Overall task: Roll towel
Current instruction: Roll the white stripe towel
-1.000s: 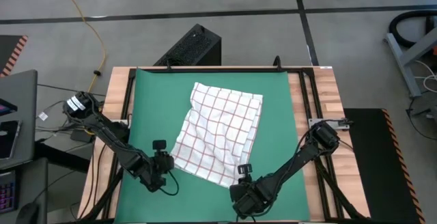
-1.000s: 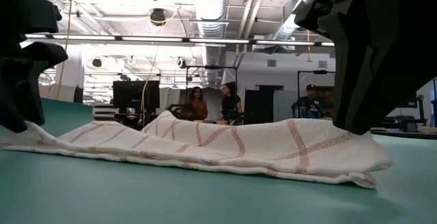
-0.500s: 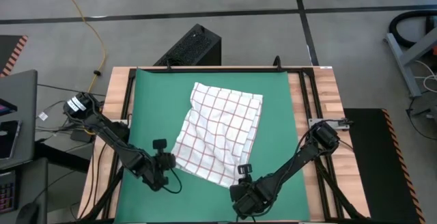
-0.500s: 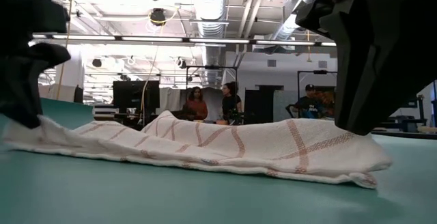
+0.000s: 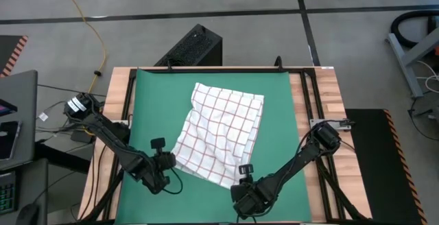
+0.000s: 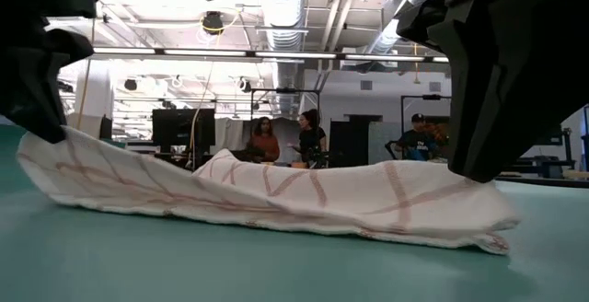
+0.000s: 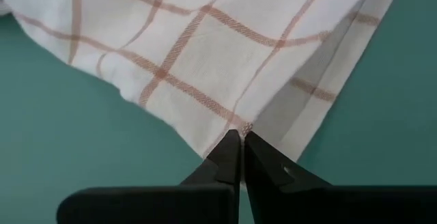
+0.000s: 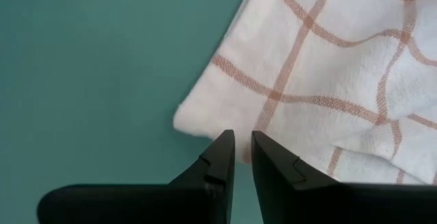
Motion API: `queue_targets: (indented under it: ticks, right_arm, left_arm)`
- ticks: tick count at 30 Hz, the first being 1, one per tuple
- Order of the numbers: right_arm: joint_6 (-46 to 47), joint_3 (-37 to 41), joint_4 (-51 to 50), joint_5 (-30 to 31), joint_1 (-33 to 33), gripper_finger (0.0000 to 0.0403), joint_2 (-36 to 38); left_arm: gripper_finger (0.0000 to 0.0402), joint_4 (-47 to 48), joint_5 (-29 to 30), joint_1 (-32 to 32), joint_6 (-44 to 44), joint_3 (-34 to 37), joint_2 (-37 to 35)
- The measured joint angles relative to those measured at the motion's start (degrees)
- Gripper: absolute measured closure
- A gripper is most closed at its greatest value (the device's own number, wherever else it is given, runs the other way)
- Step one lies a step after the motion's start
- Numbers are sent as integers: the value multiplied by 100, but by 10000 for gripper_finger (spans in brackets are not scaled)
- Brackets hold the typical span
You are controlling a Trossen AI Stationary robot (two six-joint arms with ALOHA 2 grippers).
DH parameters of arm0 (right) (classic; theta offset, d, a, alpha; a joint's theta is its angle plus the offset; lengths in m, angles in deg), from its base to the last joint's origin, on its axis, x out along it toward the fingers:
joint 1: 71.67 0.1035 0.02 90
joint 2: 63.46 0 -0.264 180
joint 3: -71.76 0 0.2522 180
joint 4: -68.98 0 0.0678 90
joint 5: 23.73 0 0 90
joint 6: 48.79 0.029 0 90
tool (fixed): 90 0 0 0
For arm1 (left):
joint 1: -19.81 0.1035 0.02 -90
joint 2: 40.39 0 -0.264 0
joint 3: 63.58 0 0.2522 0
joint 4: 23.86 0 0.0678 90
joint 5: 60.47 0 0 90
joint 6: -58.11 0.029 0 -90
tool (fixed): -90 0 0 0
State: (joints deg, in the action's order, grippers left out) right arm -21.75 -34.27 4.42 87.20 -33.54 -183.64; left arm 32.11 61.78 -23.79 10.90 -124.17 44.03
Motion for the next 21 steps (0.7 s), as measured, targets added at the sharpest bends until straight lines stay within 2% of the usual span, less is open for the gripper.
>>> queue_targets:
  ticks: [11, 16, 21]
  right_arm:
    - [-81, 0, 116, 125, -3, 330, 0]
    - [-625, -101, 337, 308, -40, 330, 0]
    - [-253, -2, 358, 112, -52, 330, -2]
  left_arm:
    - [401, -71, 311, -82, -302, 0, 0]
    - [401, -172, 277, -33, -198, 11, 0]
    - [401, -120, 271, -28, -195, 11, 0]
